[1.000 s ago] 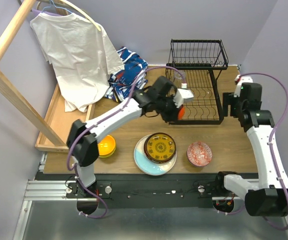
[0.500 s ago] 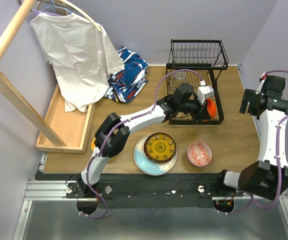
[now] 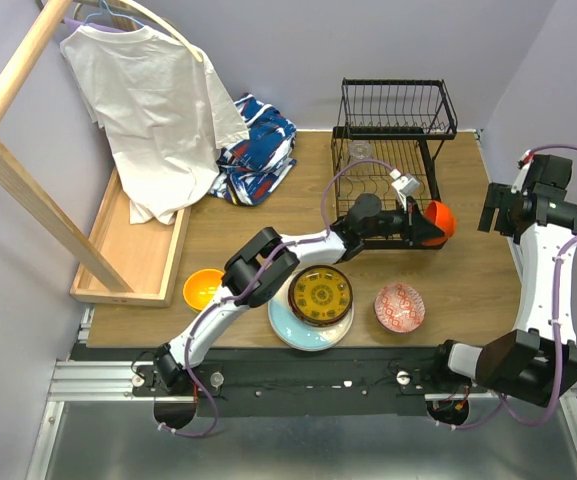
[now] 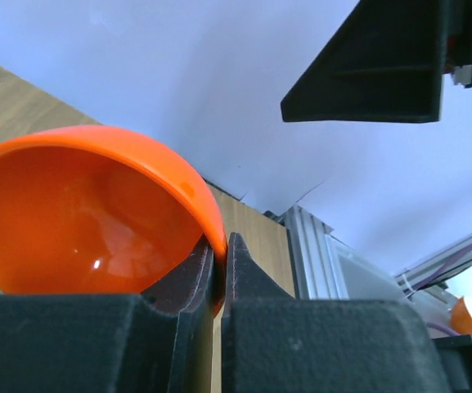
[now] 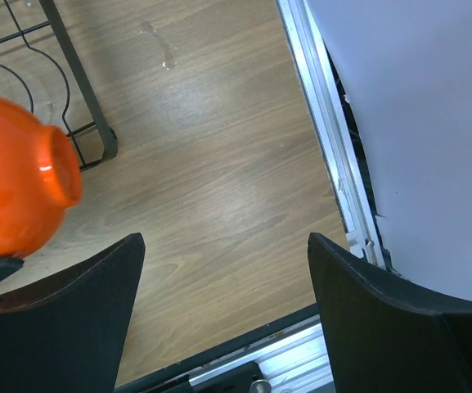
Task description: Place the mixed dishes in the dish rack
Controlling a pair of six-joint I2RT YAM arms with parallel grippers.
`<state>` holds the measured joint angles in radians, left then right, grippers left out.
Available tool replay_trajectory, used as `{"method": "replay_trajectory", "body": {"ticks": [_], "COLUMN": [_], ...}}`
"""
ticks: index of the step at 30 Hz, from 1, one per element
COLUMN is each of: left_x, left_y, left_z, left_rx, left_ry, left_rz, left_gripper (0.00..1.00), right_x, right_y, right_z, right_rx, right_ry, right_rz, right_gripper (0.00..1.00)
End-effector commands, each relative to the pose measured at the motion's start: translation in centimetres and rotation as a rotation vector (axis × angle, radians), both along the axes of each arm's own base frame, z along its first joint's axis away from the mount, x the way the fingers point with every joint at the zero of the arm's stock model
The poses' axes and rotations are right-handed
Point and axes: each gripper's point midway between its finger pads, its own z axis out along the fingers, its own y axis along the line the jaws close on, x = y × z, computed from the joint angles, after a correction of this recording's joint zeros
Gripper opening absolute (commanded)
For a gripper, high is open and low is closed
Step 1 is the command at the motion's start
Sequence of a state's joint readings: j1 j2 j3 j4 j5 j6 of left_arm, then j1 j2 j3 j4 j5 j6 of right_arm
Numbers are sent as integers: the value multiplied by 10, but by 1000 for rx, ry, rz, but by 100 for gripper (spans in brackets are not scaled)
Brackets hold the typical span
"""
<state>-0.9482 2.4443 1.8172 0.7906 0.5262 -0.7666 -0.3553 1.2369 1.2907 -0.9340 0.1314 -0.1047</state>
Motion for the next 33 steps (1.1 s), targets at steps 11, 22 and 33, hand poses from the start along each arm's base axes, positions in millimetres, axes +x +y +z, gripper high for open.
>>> {"method": "replay_trajectory", "body": {"ticks": [11, 22, 33], "left_x": [48, 83, 80], "left_y": [-8, -4, -10], "left_z": [30, 0, -23], "left_rx": [-155, -109, -86], "left_ry": [22, 50, 90], "left_rz": [80, 138, 126], "left_gripper": [0, 0, 0], "right_x": [-25, -30, -34], "right_y": [12, 12, 10], "right_z": [-21, -30, -33], "right_rx": [39, 40, 26], "right_ry": [40, 47, 53], "right_rz": [-14, -24, -31], "right_gripper": [88, 88, 88]}}
